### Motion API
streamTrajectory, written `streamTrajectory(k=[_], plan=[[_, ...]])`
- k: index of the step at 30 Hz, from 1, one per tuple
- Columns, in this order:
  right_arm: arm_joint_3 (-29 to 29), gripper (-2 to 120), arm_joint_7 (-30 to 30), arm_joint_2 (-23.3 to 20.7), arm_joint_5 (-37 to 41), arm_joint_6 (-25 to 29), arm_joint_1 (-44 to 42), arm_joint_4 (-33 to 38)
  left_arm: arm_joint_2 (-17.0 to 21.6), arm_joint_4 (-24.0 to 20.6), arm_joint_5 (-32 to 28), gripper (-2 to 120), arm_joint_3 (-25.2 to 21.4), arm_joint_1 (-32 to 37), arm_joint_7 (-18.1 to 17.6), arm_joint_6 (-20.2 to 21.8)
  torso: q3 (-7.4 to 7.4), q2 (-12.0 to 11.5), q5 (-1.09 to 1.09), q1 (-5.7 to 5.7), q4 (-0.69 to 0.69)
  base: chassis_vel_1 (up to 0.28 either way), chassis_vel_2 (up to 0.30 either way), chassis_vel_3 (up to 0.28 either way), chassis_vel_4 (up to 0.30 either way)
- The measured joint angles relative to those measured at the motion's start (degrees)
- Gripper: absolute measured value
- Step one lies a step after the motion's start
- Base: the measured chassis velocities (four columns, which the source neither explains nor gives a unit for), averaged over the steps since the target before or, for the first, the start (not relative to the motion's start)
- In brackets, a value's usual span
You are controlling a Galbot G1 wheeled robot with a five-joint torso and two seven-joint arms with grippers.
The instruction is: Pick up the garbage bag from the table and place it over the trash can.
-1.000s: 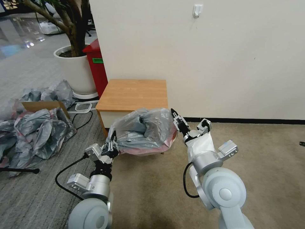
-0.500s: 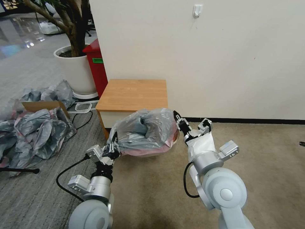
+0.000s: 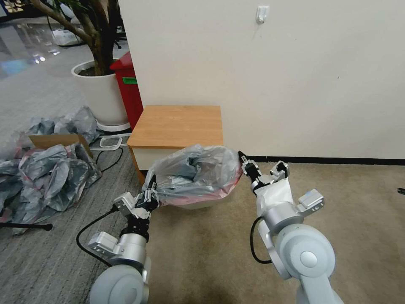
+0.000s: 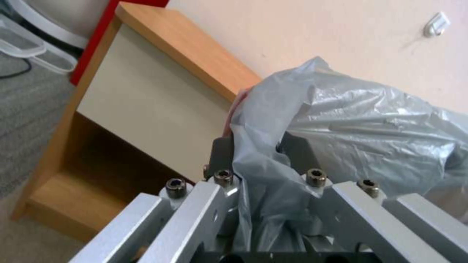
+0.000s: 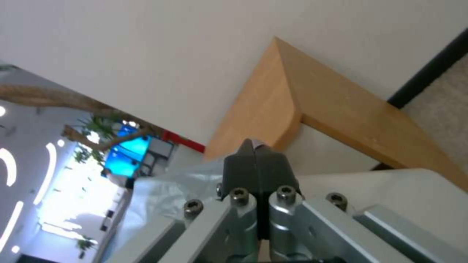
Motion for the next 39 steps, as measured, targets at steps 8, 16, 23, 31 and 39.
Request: streamTrajectory(k=[8,16,23,31,39], plan=[[1.85,0,-0.55,-4.63,0.86,-6.31,-3.08,0.75,0.48,-0.63,-5.34,10,-1.22,-0.9,-1.39,1.6,0.0,0.0,0.0,0.0,-0.01,0.0,0.0,0.0,0.0],[0.2,0,-7.6,-5.69,-7.5,-4.24,-2.35,-3.0,0.33,-1.15,-7.94,10,-1.37,-1.21,-2.17,3.38,0.0,0.0,0.0,0.0,-0.01,0.0,0.0,0.0,0.0],[-0.66,0,-16.43,-6.43,-18.44,-1.81,0.58,-9.54,0.38,-1.97,-8.24,10,-1.16,-0.49,-2.18,4.03,0.01,0.0,0.0,0.0,0.0,0.0,0.0,0.0,0.0],[-2.16,0,-17.13,-6.03,-23.15,-1.63,-1.95,-8.1,0.29,-1.63,-8.94,10,-1.2,-0.95,-3.24,4.59,0.0,0.0,-0.01,0.0,-0.01,0.0,0.0,0.0,0.0],[-1.56,0,-17.24,-6.46,-23.91,-1.9,-0.54,-12.01,1.08,-2.81,-11.29,10,-1.48,-1.13,-4.29,6.12,0.0,0.0,0.0,0.0,0.0,0.0,0.0,0.0,0.0]])
